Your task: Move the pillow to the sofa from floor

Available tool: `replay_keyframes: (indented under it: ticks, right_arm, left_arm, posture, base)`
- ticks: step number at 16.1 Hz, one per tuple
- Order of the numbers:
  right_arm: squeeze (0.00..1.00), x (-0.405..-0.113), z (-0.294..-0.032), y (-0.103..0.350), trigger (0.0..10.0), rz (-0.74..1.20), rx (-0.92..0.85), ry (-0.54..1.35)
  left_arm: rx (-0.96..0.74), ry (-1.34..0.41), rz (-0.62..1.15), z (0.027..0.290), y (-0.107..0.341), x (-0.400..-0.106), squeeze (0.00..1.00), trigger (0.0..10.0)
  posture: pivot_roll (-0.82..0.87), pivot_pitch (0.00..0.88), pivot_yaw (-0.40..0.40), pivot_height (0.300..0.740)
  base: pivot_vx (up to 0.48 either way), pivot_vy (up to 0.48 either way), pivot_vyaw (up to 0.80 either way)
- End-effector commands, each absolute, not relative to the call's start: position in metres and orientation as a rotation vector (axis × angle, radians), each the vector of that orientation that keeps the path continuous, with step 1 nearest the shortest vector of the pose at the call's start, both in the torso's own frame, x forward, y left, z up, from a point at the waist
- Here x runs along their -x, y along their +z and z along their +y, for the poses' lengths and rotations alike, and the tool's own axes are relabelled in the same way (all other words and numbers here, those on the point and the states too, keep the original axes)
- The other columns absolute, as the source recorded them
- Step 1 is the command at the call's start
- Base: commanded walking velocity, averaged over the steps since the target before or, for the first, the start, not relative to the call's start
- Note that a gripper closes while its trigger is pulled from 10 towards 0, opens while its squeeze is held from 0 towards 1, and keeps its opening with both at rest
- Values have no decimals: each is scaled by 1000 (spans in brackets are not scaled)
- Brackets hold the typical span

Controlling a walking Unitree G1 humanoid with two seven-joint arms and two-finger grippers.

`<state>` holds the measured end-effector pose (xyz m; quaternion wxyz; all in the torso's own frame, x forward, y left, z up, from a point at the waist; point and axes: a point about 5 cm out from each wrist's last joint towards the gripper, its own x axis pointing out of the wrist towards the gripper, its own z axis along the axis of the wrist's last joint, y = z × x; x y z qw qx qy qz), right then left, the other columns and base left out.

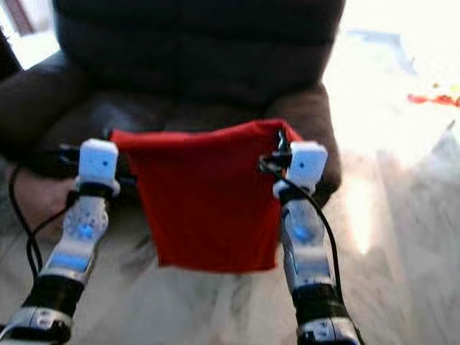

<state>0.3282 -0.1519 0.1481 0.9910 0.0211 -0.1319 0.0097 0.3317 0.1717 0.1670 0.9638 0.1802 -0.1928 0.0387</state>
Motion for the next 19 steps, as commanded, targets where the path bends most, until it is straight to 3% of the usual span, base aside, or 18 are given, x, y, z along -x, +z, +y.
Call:
replay_keyframes:
  ticks: [1,19]
  right_arm:
    - [0,-327,-161,158,10000,-309,-43,-10]
    - [0,-328,-161,154,10000,-288,-54,-16]
  left_arm:
    - [-348,78,-490,166,190,-333,0,10000]
    - [-340,63,-478,165,191,-334,0,10000]
  posture:
    - [33,42,-33,740]
    - [36,46,-32,740]
  base:
    - [330,0,0]
    - [347,0,0]
